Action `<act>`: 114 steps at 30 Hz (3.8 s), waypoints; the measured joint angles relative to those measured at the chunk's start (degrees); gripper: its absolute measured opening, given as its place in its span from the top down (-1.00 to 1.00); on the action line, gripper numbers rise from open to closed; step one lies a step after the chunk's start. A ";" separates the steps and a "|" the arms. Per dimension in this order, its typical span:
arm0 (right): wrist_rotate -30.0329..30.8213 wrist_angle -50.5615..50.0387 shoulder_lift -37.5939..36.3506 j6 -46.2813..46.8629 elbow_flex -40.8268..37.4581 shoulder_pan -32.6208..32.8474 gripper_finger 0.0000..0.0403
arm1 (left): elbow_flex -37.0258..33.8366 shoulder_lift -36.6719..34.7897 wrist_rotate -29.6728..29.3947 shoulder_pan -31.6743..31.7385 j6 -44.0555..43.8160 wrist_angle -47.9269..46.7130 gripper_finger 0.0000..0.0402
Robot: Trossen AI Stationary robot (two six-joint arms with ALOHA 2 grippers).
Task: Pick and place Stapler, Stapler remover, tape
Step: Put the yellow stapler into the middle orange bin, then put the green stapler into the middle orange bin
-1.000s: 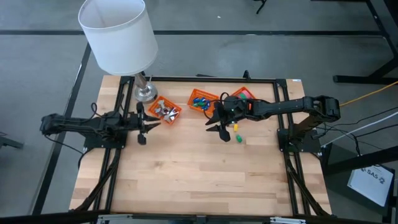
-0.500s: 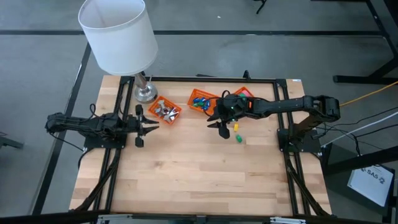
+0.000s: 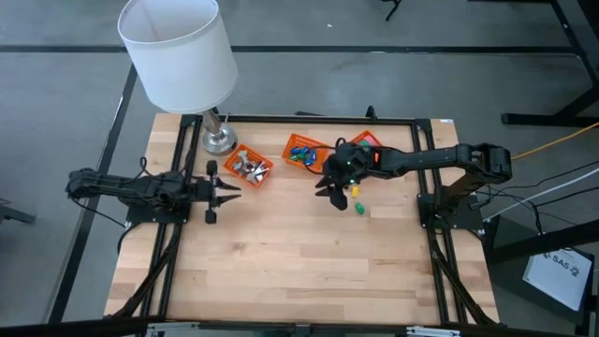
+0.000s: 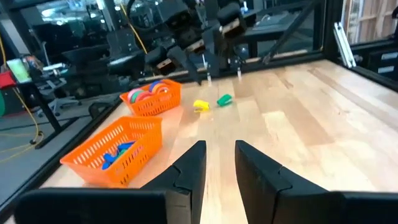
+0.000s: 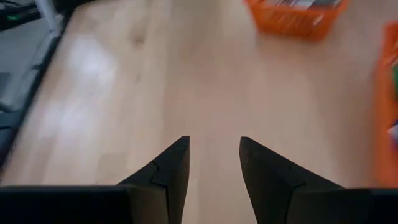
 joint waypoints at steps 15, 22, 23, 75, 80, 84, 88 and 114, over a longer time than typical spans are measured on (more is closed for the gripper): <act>-0.38 -22.80 0.00 25.86 0.25 -0.79 0.28 | 0.00 2.89 0.07 0.00 -0.02 0.01 0.60; 2.77 -39.90 0.00 28.70 6.55 -2.93 0.28 | 0.00 2.89 0.09 0.00 -0.02 0.00 0.61; 3.82 -41.50 -0.01 29.06 7.20 -3.14 0.28 | 0.00 2.89 0.09 0.00 -0.03 0.00 0.61; 17.41 -39.22 10.66 29.95 7.94 -4.13 0.64 | 0.00 2.87 3.80 0.00 -0.06 -0.28 0.60; 17.63 -35.28 10.71 25.33 13.03 -4.21 0.54 | 0.00 2.87 3.80 0.00 -0.05 -0.27 0.60; 19.85 -30.40 10.67 20.56 16.77 -4.18 0.59 | 0.00 2.87 3.79 0.00 -0.06 -0.27 0.61; 23.24 -24.79 10.65 15.00 19.18 -4.66 0.62 | 0.00 2.87 3.78 0.00 -0.06 -0.28 0.61; 24.23 -23.45 10.62 12.63 19.63 -5.90 0.41 | 0.00 2.87 3.77 0.00 -0.06 -0.26 0.59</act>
